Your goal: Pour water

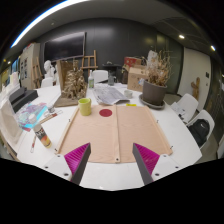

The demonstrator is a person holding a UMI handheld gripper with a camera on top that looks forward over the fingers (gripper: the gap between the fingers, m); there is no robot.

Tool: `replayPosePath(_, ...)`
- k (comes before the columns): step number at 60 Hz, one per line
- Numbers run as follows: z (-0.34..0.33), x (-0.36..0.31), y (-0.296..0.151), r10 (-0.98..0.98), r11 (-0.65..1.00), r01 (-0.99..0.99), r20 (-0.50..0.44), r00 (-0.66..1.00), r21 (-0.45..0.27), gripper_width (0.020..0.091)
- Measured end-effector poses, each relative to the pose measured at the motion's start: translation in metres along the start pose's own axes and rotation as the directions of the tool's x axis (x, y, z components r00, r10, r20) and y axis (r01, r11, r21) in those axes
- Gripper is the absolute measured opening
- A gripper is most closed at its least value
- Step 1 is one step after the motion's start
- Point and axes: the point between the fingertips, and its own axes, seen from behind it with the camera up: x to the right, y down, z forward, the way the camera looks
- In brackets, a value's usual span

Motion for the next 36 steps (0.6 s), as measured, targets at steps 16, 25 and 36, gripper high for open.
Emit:
replayPosePath(16, 0.007, -0.105, 0.023, -0.010, 1.000, 0.013, 0.102, 0.995, -0.027, 0.0858)
replayPosePath(25, 0.014, -0.195, 0.037, -0.012, 1.000, 0.013, 0.189, 0.982, -0.001, 0.0857)
replayPosePath(36, 0.042, -0.290, 0.043, -0.013, 0.999, 0.002, 0.253, 0.967, 0.042, 0.0856)
